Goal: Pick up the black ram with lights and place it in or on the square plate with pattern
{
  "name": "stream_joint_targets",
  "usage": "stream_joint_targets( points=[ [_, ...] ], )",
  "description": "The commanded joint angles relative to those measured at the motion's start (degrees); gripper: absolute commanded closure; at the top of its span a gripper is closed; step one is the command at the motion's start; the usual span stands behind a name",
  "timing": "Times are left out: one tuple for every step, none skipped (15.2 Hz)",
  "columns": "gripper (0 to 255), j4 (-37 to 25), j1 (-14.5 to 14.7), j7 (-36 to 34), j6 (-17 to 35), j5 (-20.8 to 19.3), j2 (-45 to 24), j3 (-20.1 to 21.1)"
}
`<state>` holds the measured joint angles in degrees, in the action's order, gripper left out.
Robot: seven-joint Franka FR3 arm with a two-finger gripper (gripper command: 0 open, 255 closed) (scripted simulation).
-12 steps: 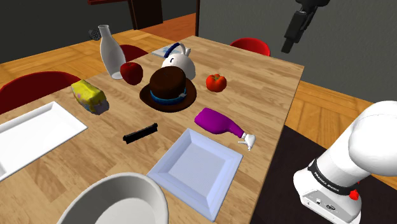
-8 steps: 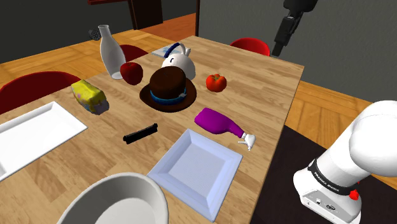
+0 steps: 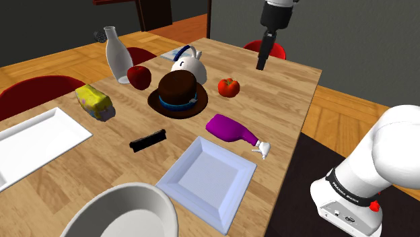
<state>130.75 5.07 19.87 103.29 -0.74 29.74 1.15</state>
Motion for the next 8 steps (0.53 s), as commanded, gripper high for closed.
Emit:
stream_joint_targets(
  points=[
    [0, -0.5, 1.4, 2.0, 3.1, 0.5, -3.5, 0.5],
    [0, -1.0, 2.0, 3.1, 4.3, 0.8, -5.3, 0.7],
    [0, -1.6, 2.6, 4.3, 5.4, 1.0, -7.0, 0.9],
    [0, -2.2, 3.2, 5.4, 6.5, 1.2, -8.8, 1.1],
    [0, -2.9, 3.8, 6.5, 7.6, 1.4, -10.5, 1.3],
    [0, -3.6, 4.3, 7.6, 8.6, 1.6, -12.3, 1.6],
    [0, -4.4, 4.9, 8.7, 9.5, 1.8, -14.0, 1.8],
    [0, -5.1, 5.4, 9.8, 10.4, 2.0, -15.7, 2.1]
  ],
)
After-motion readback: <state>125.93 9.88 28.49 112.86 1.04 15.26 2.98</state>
